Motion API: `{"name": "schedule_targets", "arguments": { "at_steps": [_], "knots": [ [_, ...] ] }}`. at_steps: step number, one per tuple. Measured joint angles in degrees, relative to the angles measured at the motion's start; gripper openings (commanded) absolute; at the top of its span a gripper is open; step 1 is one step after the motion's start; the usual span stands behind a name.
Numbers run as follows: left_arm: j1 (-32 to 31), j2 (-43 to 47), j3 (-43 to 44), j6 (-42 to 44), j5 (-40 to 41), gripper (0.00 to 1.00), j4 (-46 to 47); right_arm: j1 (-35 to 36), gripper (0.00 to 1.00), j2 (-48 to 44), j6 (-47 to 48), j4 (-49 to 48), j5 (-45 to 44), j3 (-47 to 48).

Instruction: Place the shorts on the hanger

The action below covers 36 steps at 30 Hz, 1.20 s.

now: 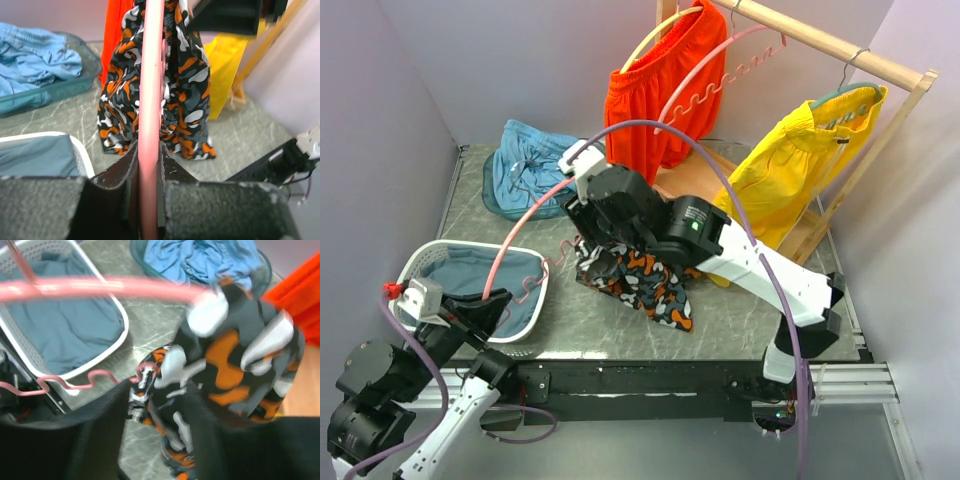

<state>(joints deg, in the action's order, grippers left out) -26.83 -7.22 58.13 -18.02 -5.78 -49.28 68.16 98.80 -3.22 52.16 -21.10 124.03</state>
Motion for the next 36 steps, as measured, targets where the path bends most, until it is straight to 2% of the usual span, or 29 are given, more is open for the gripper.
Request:
{"name": "schedule_targets", "arguments": {
  "at_steps": [1,6,9,11,14,17,22,27,31,36],
  "knots": [
    [0.3,0.3,-0.1,-0.6,0.1,0.01,0.5,0.2,0.69,-1.0,-0.5,-1.0,-1.1,-1.7],
    [0.9,3.1,-0.4,-3.0,1.6,0.01,3.5,0.9,0.69,-10.8,-7.5,-7.3,-6.7,-16.2],
    [1.6,3.8,-0.3,-4.2,2.0,0.01,5.5,1.3,0.65,-19.6,-12.8,-12.9,-7.0,-27.7],
    [1.9,3.7,-0.3,-4.8,2.3,0.01,6.3,2.9,0.58,-25.4,-16.6,-18.9,-6.4,-36.3],
    [2.0,3.6,0.2,-5.6,2.6,0.01,6.6,6.5,0.55,-28.2,-20.4,-27.3,-5.7,-45.2],
    [2.0,3.4,1.1,-6.2,2.6,0.01,6.7,9.9,0.55,-25.6,-22.6,-33.5,-5.3,-49.9],
    [2.1,2.2,2.1,-7.2,2.9,0.01,6.7,12.1,0.54,-16.2,-22.9,-41.0,-6.1,-51.1],
    [2.1,0.7,2.7,-7.8,3.1,0.01,6.7,12.0,0.54,-11.1,-24.1,-46.6,-10.4,-51.2],
    [2.1,-0.2,3.5,-8.0,3.1,0.01,6.7,11.4,0.54,-8.9,-28.5,-47.1,-14.5,-51.5],
    [2.1,-0.7,4.4,-8.3,3.1,0.01,6.7,7.0,0.54,-8.9,-34.9,-49.5,-15.3,-55.6]
  ]
}}
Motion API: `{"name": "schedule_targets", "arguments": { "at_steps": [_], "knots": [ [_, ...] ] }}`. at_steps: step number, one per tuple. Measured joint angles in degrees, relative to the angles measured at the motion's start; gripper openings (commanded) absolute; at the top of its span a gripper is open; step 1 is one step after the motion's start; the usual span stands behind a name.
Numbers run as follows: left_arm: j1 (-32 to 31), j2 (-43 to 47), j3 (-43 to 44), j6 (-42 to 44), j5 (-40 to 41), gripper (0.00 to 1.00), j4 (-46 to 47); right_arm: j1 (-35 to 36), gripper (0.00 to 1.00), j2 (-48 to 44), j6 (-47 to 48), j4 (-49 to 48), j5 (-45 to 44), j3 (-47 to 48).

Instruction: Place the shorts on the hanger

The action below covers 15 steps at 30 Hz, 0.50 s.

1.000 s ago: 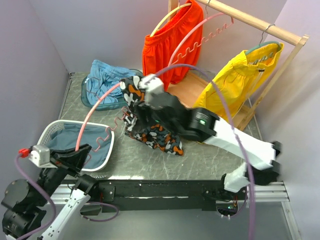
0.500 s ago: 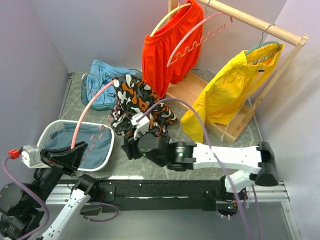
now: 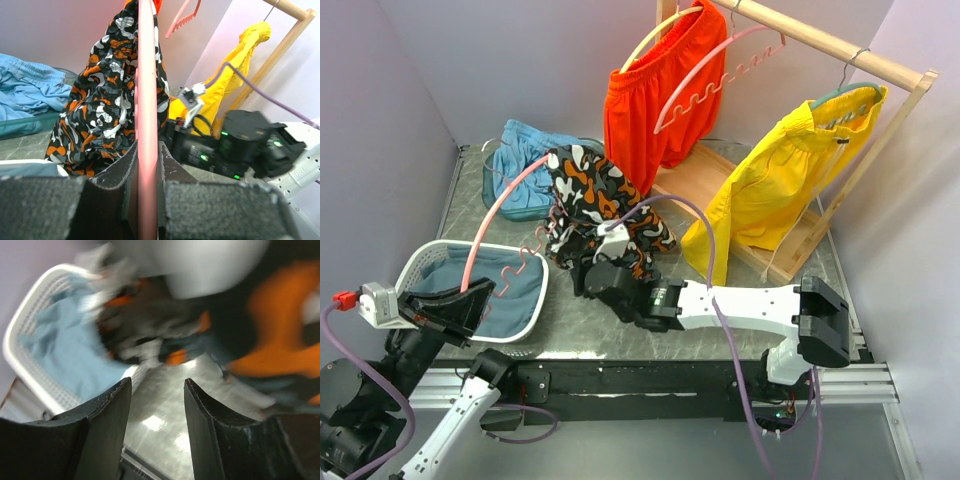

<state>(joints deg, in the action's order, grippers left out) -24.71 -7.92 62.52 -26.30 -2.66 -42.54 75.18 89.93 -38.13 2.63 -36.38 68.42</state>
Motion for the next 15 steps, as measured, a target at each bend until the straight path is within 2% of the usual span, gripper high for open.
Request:
{"name": "schedule_targets", "arguments": {
  "at_steps": [7,15],
  "knots": [
    [0.0,-0.6,0.1,-0.2,0.0,0.01,0.2,-6.8,0.59,0.2,-6.6,-2.6,2.9,-2.2],
    [0.0,-2.2,0.2,-0.2,0.0,0.01,1.4,-8.4,0.59,2.2,-10.4,-4.8,4.6,-0.2]
  ]
}}
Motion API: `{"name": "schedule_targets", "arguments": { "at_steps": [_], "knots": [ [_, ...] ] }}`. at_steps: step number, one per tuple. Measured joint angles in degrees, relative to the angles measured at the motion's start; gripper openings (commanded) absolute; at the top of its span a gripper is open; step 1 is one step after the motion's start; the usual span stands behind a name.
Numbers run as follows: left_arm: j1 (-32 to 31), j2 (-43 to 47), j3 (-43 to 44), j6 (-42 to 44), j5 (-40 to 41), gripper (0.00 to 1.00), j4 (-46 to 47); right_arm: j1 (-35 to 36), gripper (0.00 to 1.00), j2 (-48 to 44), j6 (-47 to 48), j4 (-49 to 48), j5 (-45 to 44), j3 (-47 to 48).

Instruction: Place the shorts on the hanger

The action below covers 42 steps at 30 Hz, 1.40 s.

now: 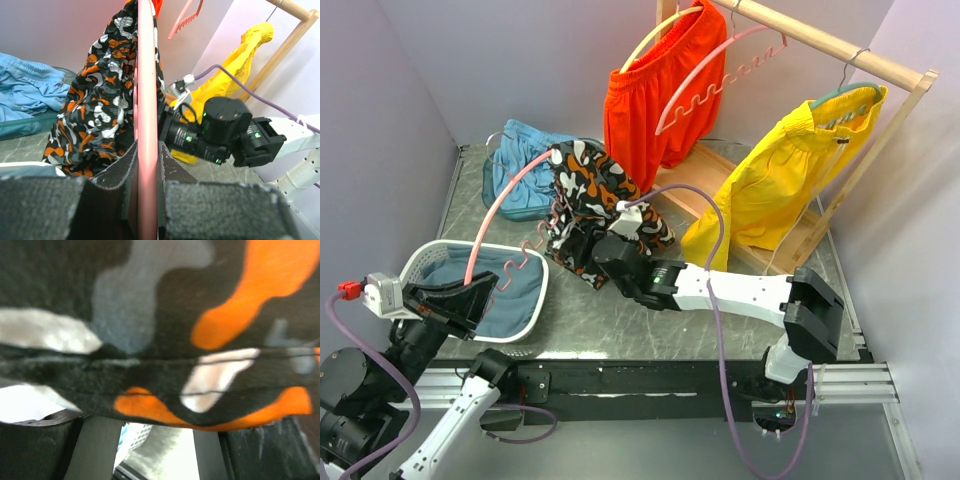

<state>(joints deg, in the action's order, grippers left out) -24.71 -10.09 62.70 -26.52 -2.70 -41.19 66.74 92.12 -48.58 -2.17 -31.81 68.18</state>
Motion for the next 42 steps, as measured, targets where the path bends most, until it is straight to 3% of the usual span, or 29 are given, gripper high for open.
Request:
{"name": "schedule_targets", "arguments": {
  "at_steps": [13,20,23,24,25,26,31,38,42],
  "knots": [
    [0.0,-0.8,0.4,-0.2,0.0,0.01,0.0,1.5,0.64,1.1,-15.2,2.6,1.2,-4.0],
    [0.0,-0.8,0.4,-0.6,0.3,0.01,0.3,1.5,0.61,4.9,-20.6,4.8,-1.7,2.2],
    [0.0,-0.8,0.4,-1.2,1.0,0.01,0.3,1.5,0.45,6.7,-21.5,4.8,-2.9,3.7],
    [0.0,-0.8,0.4,-1.3,1.1,0.01,0.3,1.5,0.17,7.0,-21.6,4.9,-3.3,3.9],
    [0.0,-0.8,0.4,-1.5,1.3,0.01,0.3,1.5,0.05,7.4,-21.6,4.8,-3.8,4.1],
    [0.0,-0.8,0.4,-1.7,1.7,0.01,0.3,1.5,0.0,7.5,-20.9,4.8,-4.0,4.2],
    [0.1,-0.8,-1.0,-3.7,6.6,0.01,2.9,2.7,0.0,7.5,-15.9,6.8,-6.6,6.4],
    [3.3,-4.9,-3.3,-10.8,20.1,0.01,6.4,13.5,0.0,4.9,-3.7,12.0,-12.1,12.6],
    [4.3,-10.7,-3.8,-15.1,21.1,0.01,7.1,17.7,0.0,3.8,1.0,16.6,-15.7,15.8]
  ]
}}
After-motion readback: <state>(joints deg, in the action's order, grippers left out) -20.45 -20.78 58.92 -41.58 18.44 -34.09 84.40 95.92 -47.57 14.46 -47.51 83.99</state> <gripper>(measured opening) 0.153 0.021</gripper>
